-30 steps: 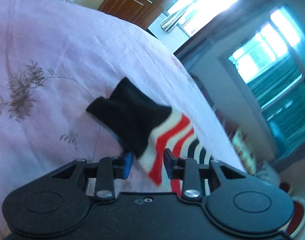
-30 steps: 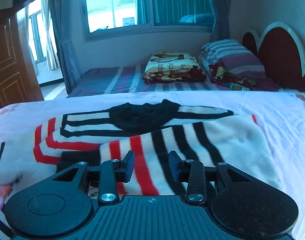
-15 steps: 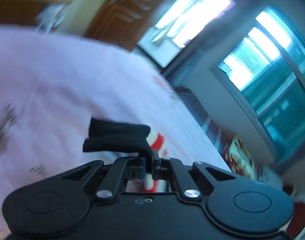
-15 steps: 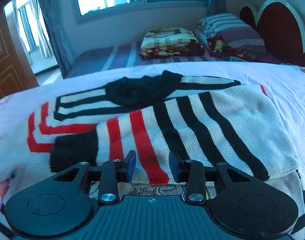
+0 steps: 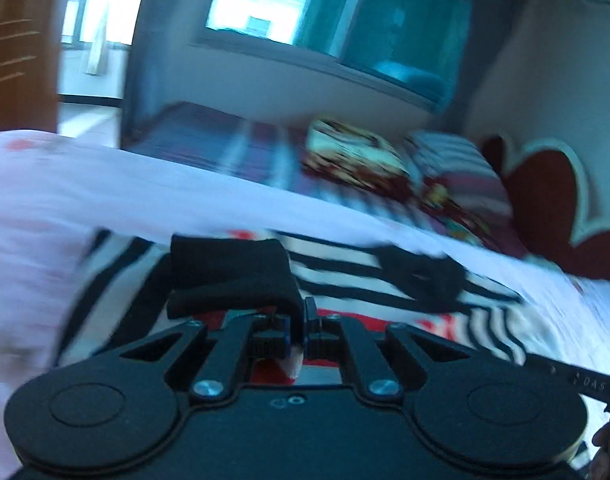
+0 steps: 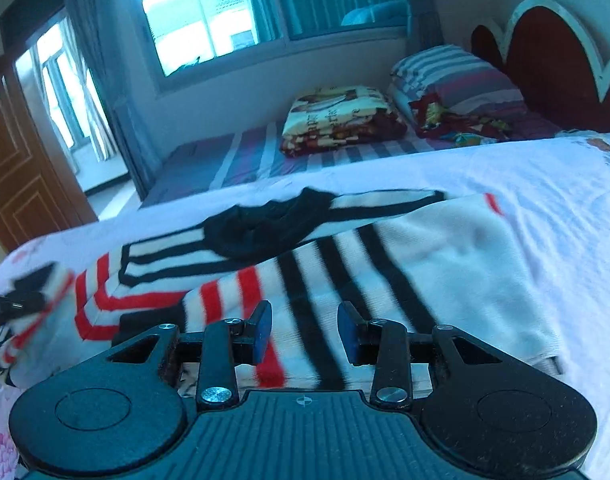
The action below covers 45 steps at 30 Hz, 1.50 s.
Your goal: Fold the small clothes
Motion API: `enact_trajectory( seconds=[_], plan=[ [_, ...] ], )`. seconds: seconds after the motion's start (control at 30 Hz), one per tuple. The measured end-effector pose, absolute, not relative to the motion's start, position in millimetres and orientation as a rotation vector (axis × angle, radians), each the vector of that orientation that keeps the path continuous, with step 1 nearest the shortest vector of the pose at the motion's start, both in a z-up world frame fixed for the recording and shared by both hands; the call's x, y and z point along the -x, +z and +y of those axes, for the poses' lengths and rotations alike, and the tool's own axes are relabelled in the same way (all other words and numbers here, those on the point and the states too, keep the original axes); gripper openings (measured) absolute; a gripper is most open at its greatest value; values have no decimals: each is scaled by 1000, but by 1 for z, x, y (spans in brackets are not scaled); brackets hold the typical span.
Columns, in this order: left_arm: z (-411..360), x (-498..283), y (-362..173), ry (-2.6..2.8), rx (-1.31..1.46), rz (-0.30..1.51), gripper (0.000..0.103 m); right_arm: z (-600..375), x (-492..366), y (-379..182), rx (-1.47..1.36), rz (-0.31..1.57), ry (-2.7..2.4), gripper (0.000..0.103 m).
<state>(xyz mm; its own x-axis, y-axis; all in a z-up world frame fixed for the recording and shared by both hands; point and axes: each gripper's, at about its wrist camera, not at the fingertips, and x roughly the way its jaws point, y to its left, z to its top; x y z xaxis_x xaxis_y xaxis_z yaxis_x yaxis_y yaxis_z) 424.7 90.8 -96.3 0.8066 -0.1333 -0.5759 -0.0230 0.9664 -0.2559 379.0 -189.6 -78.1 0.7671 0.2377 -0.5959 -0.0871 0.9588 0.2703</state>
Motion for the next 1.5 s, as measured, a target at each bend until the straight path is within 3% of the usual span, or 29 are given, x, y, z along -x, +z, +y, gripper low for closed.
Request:
enact_trajectory(
  seconds=[0.37,0.43,0.5,0.67,0.8,0.97,1.13,1.3,1.33,1.37,1.5],
  plan=[
    [-12,-434,-124,-168,39,698,6,-254,-363,-75,-279,678,138,38],
    [-29,-439,-130,-184,-17,733,20,-263,-359,-76,-292,679,132,38],
    [-44,-441,-135,-217,-43,738,42,-270,-357,-75,-299,683,127,38],
    [-64,-434,-135,-378,-1,695,62,-281,-356,-69,-308,680,125,38],
    [-51,-403,-125,-339,-24,595,62,-281,-361,-63,-350,672,162,38],
    [43,-348,-123,-58,27,559,59,-259,-373,-71,-471,717,310,38],
    [119,-323,-141,98,-5,642,59,-223,-393,-91,-492,780,345,38],
    [138,-336,-144,99,-34,650,56,-193,-413,-105,-427,799,381,37],
    [136,-341,-145,100,-46,646,55,-188,-416,-104,-399,799,402,36],
    [137,-346,-145,103,-53,649,51,-183,-417,-100,-363,795,408,8],
    [143,-350,-147,77,-36,663,50,-168,-415,-83,-221,728,426,5]
  ],
)
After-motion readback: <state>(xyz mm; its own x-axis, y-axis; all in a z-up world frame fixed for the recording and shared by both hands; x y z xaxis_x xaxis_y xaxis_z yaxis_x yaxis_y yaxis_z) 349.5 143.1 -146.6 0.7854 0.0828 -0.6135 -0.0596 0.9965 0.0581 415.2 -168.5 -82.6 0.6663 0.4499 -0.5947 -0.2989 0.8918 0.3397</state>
